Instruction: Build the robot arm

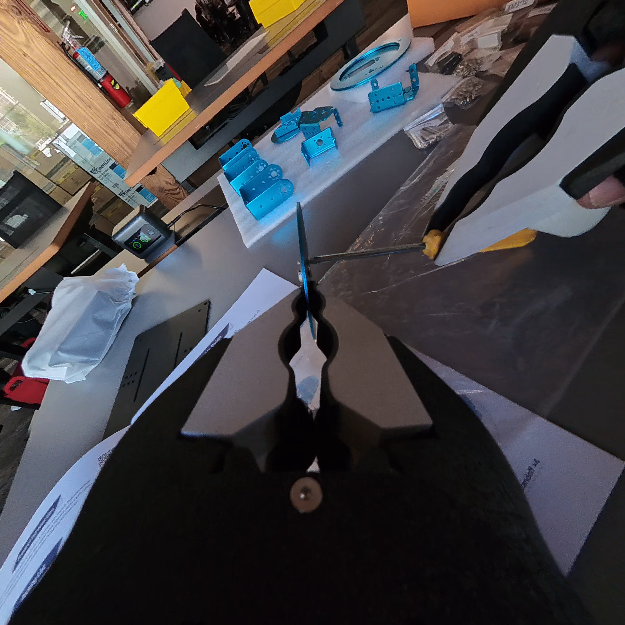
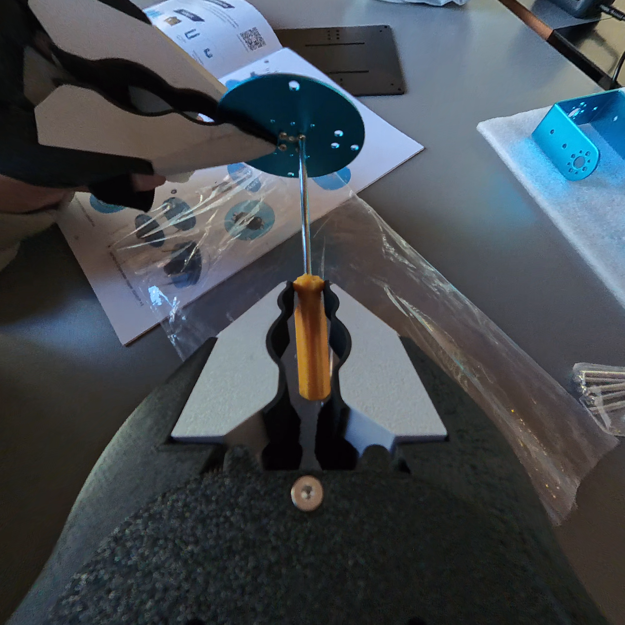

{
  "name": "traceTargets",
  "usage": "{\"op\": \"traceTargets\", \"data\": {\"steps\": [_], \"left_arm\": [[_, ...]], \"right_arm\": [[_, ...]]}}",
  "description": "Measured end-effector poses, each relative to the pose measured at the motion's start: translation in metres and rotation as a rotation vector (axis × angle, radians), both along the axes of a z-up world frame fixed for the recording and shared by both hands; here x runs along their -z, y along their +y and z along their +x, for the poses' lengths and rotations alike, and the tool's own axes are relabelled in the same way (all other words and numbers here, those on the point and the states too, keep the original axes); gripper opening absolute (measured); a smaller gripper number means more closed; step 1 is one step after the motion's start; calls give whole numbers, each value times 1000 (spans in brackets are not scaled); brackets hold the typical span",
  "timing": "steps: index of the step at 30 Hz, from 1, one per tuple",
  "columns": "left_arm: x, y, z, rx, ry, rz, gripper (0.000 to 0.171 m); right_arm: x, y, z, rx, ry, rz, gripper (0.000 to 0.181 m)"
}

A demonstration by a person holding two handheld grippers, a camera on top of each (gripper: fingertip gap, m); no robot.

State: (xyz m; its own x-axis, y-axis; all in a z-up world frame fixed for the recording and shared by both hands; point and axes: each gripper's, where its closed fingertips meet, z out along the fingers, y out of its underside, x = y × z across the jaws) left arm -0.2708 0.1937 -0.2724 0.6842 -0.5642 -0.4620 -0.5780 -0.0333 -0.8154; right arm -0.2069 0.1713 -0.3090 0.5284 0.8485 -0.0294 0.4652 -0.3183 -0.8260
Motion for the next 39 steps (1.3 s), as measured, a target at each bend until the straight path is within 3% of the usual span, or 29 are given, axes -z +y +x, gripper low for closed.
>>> {"op": "traceTargets", "data": {"steps": [6,9,11,15,19,32,39], "left_arm": [[-1,2,-2,-8,-7,-1,1],[4,-4,11,37,-5,-19,1],[5,-3,9,14,60,10,1],[-3,-4,9,30,-13,10,1],[-8,-5,10,44,13,51,1],[-46,-20,11,144,-146,161,1],[-74,-32,13,215,-302,231,1]], "right_arm": [[-1,10,-10,13,10,14,17],[-5,12,-18,6,18,48,3],[-3,14,-19,-2,-47,71,2],[-10,13,-21,-10,-26,72,3],[-18,11,-19,-36,-46,44,3],[-67,-21,-28,-213,518,-648,2],[-101,-38,-29,-372,805,-971,3]]}}
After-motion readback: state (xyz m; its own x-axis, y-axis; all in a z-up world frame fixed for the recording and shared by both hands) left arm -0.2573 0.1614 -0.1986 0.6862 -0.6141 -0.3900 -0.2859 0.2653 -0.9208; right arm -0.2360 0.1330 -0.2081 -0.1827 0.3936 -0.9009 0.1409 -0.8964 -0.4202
